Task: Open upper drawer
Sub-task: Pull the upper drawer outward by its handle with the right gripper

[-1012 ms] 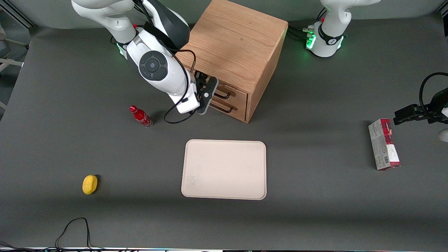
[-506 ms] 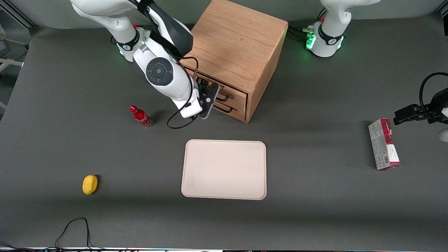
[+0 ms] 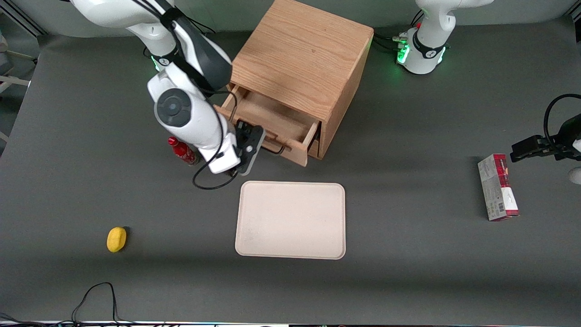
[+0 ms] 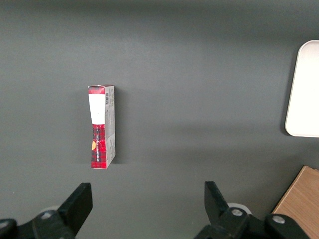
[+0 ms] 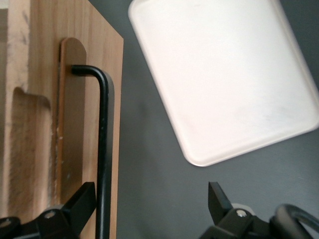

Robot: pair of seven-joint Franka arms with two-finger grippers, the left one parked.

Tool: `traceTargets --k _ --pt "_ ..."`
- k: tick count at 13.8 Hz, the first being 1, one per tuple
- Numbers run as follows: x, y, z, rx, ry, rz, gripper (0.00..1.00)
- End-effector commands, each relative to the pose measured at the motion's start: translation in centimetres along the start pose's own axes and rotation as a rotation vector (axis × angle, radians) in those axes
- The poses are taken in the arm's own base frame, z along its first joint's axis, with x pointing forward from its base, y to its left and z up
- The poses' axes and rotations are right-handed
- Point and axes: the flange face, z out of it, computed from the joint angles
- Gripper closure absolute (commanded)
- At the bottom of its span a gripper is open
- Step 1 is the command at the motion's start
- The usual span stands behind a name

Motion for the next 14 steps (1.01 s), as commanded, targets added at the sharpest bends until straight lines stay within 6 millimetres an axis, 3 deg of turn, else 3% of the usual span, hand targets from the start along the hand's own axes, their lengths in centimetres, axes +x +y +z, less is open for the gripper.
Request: traceTargets --k 1,5,10,14 --pt "0.1 3.2 0.6 -0.004 -0.002 0.006 0.00" --pt "0.2 5.2 0.1 -0.087 -0.030 -0.017 0.00" --pt "-1.1 9.4 -0.9 -0.121 -0.012 0.046 0.00" --pt "-1.2 10.5 -2.5 -0.149 0.012 0.069 0.00"
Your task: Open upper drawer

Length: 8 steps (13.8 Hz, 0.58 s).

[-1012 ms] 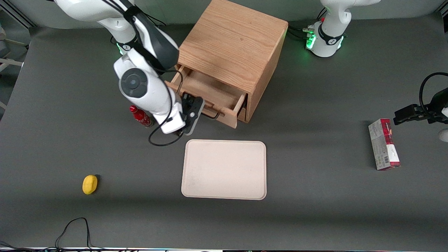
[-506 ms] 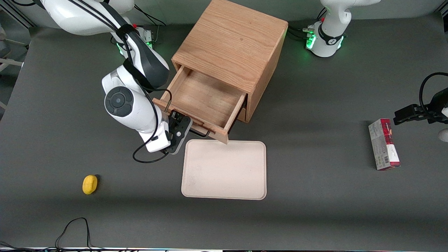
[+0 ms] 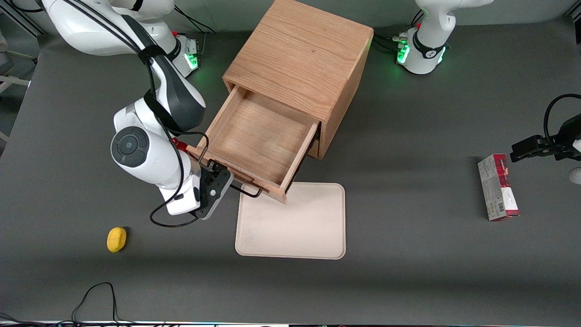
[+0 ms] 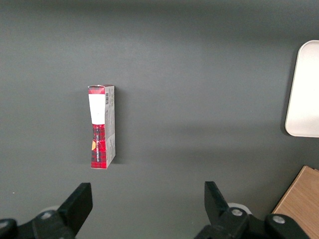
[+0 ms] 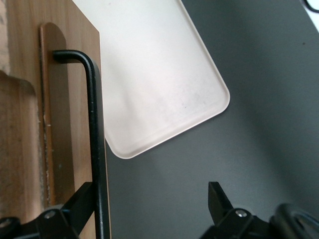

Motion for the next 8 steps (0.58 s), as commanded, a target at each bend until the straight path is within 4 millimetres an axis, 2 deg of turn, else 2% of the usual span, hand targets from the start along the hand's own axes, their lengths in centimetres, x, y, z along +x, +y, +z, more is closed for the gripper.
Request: traceTargets --k 1,3,5,6,7,8 --pt "0.3 1.8 -1.7 -0.046 0.012 0.007 0.00" --pt "0.1 3.3 -6.0 -0.100 0.070 0.024 0.00" --pt "-1.6 4.1 -11.3 -0.124 0.069 0.036 0.00" --pt "-3.1 4.4 -14.0 -0.116 0.092 0.081 0.00" --pt "-6.3 5.3 -16.9 -0.084 0.092 0.173 0.00" --pt "-9.8 5.8 -18.4 -0.029 0.052 0.288 0.00"
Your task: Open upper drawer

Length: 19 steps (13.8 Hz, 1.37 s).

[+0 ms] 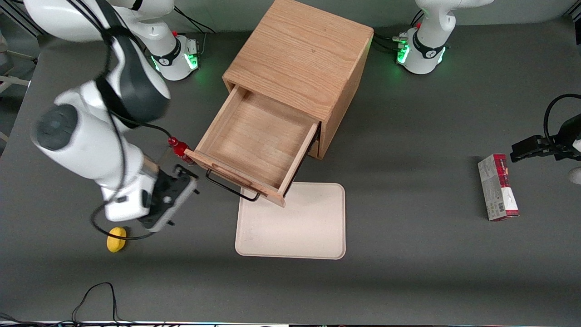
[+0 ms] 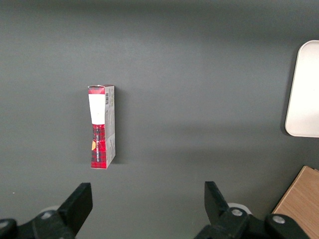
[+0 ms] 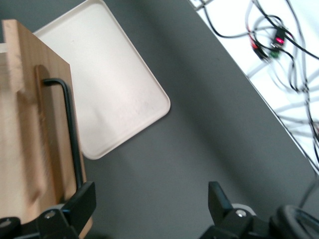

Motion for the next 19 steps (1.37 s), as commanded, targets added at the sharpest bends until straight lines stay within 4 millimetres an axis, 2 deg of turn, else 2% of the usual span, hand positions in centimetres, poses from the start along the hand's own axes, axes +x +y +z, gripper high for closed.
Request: traceTargets --k 1,3,6,8,9,10,12,14,17,19 --pt "-7.7 2.1 -6.1 0.065 -0.060 0.232 0.00" --pt "-13.2 2.0 -8.5 0.046 -0.088 0.386 0.00" --pt "-20.5 -0.6 -9.6 -0.003 -0.135 0.679 0.00" --pt "-24.3 -2.6 -10.1 -0.043 -0.137 0.781 0.00" --pt "-25.5 -3.5 -10.6 -0.082 -0.129 0.778 0.00" --pt "-26.3 -4.2 -10.7 -0.096 -0.128 0.779 0.00" --pt "-26.5 -4.1 -10.8 -0.132 -0.143 0.772 0.00" --pt "-26.0 -4.3 -10.5 -0.161 -0.162 0.757 0.00" --pt "-25.1 -4.2 -10.7 -0.115 -0.124 0.770 0.00" --pt "-23.9 -3.4 -10.5 -0.086 -0.119 0.778 0.00"
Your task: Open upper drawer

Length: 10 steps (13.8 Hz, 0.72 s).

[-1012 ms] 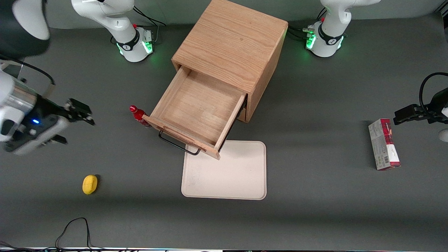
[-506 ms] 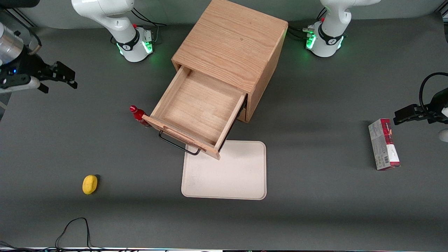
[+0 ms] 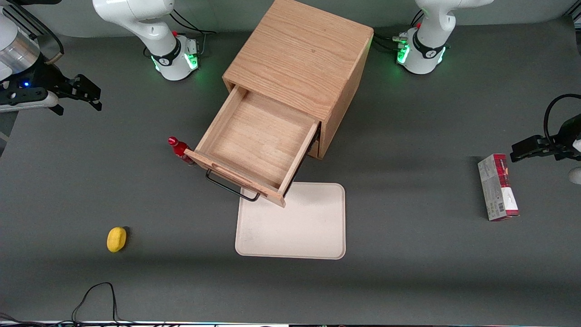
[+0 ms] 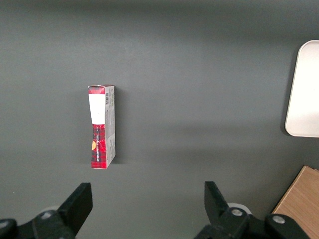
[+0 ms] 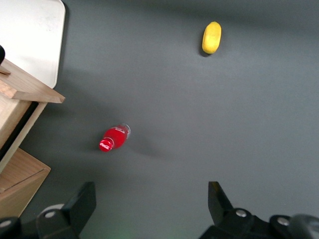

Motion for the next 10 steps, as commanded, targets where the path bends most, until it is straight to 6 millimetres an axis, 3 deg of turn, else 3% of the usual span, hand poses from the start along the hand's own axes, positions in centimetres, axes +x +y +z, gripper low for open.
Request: traceTargets --k 1,4,10 --pt "2.0 -0.5 -0.4 0.063 0.009 0.032 0.00" --pt "2.6 -0.7 -0.5 0.066 0.009 0.088 0.00" --pt "3.6 -0.6 1.5 0.055 -0.031 0.126 0.00"
